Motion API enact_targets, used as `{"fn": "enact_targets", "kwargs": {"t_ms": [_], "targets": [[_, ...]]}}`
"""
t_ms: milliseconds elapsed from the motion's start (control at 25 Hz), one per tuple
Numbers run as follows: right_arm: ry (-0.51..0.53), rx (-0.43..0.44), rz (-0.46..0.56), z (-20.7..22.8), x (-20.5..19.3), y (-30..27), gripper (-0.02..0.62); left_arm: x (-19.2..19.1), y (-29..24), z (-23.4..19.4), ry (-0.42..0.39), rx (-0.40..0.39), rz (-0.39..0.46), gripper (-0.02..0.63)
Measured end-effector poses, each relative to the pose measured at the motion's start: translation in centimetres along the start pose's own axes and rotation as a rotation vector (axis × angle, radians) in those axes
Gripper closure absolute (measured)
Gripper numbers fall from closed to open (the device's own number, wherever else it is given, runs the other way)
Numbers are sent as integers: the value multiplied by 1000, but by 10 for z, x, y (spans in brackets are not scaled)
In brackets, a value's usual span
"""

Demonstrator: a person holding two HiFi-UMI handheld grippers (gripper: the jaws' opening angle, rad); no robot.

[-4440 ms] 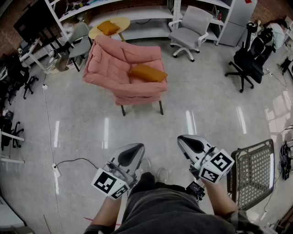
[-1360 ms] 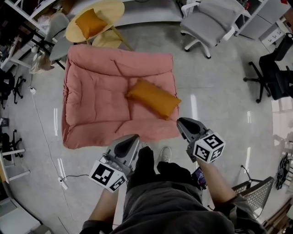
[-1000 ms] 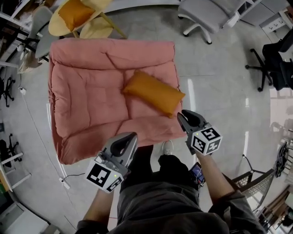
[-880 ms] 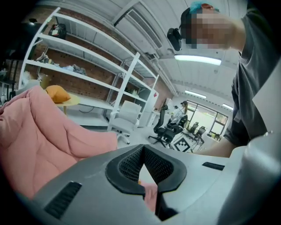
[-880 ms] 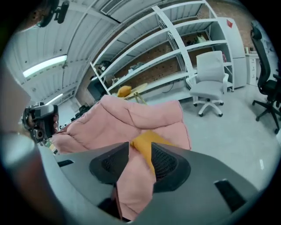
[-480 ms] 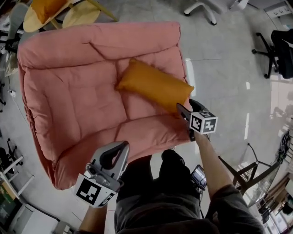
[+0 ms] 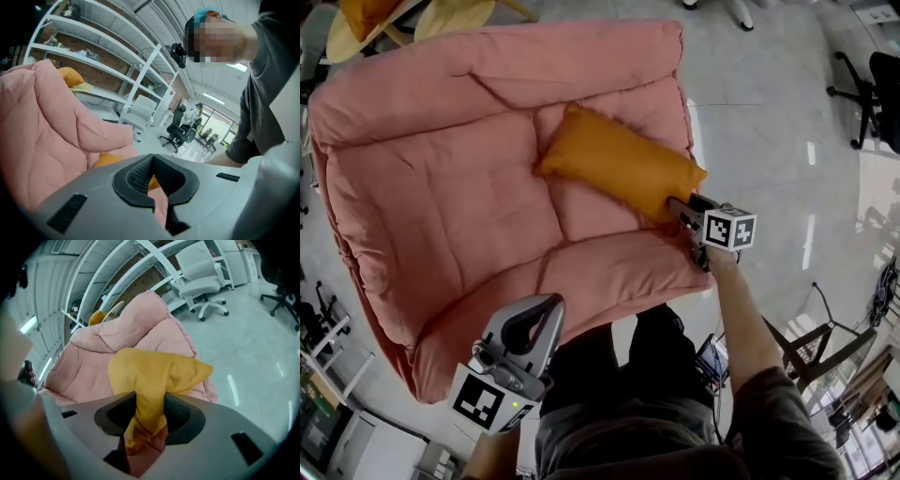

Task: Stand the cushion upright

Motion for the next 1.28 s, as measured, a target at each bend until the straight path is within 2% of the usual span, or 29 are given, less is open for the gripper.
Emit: {"fn": "enact_targets", "kwargs": {"t_ms": [80,240,400,640,800,1000,1200,1280], "targets": [[78,-10,10,-17,8,5,437,5,1,3,10,-1,5,597],[184,0,38,-68,25,25,465,19,10,9,15,-1,46,597],[227,11,100,-134,62,50,488,33,30,11,35,13,93,597],[251,-42,119,-213,135,50,511,46,64,1,83,62,172,595],[316,-71,119,-260,169,1,518,47,88,-22,121,116,224,597],[324,41,117,-314,197,-86,520,45,113,-47,163,182,263,597],[429,39,116,-360,240,-168,535,38,130,-68,237,231,275,597],[401,122,109,-372,251,-197,535,33,133,-75,255,246,264,595]]}}
Point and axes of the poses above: the fingertips, and each gripper's own axes: y backward along the fingers, z to its right, x out of its top, the point moved 10 cm from there along y, backward along the fingers, and after that the axes turned 9 degrees about x, right-handed, at the moved point
